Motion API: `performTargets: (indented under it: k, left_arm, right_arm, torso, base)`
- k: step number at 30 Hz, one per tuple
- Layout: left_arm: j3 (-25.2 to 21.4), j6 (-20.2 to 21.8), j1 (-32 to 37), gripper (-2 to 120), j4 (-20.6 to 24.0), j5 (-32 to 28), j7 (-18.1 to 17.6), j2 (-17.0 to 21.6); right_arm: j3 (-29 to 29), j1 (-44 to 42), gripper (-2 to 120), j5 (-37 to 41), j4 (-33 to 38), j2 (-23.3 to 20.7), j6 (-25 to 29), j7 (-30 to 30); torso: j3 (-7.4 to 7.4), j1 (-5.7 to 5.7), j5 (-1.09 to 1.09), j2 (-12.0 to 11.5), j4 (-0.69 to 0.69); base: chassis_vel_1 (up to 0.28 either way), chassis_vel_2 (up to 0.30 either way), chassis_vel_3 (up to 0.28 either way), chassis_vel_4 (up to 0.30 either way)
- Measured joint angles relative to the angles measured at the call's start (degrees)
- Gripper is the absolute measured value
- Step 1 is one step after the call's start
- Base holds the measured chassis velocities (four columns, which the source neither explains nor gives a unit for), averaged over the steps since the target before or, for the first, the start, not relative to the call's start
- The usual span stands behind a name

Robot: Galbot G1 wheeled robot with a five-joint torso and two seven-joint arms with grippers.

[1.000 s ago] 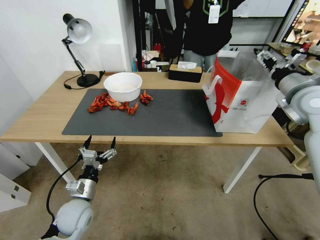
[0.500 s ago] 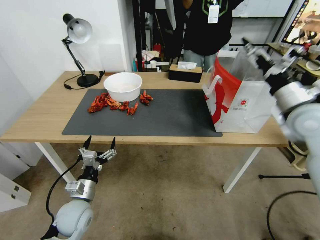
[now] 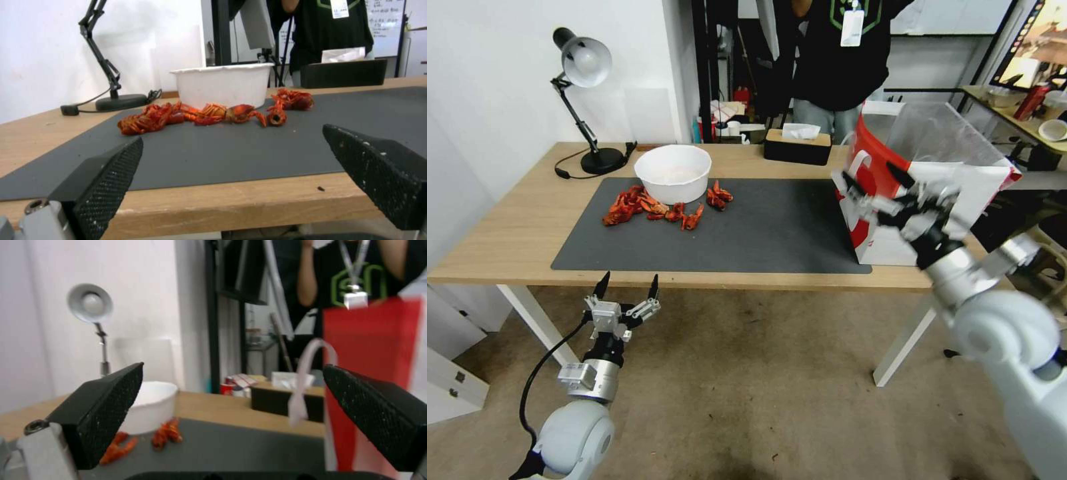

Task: Close the takeout container lid, then place the container into the takeout bag.

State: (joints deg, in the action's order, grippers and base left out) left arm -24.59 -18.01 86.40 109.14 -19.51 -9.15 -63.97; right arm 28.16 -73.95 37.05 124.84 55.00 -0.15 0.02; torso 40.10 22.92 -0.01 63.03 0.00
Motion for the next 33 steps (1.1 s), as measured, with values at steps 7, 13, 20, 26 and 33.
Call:
performTargets:
  k: [7,13,20,26,33]
  left_arm:
    - [-0.02,0.2,0.02,100,-0.02,-0.06,0.01,-0.06]
    - [0.1,0.22,-0.05,100,-0.12,-0.06,0.01,-0.32]
    - [0.15,0.23,0.14,100,-0.16,-0.03,0.0,-0.45]
    - [0.18,0.25,0.4,100,-0.17,-0.02,-0.01,-0.45]
    - [0.35,0.37,0.4,100,-0.35,-0.03,-0.05,-0.38]
  right_arm:
    - [-1.77,-7.32,100,-8.95,-1.16,3.59,5.9,4.86]
    - [-2.32,-10.7,100,-12.16,-2.82,4.76,8.98,6.64]
    - [-5.51,-14.84,100,-17.19,-6.0,7.88,13.37,10.3]
    - [-6.65,-15.69,100,-19.7,-9.03,9.83,15.8,11.63]
    - [-6.81,-15.52,100,-19.9,-9.57,10.1,15.86,12.5]
  torso:
    - [0.0,0.0,0.0,0.0,0.0]
    - [0.0,0.0,0.01,0.0,-0.01]
    - [0.0,0.0,0.01,0.0,-0.01]
    - [0.0,-0.01,0.01,-0.01,0.0]
    - [0.0,0.0,0.01,-0.01,0.0]
  base:
    - [0.0,0.0,0.0,0.0]
    - [0.0,0.0,0.0,0.0]
    - [0.0,0.0,0.0,0.0]
    - [0.0,0.0,0.0,0.0]
    - [0.0,0.0,0.0,0.0]
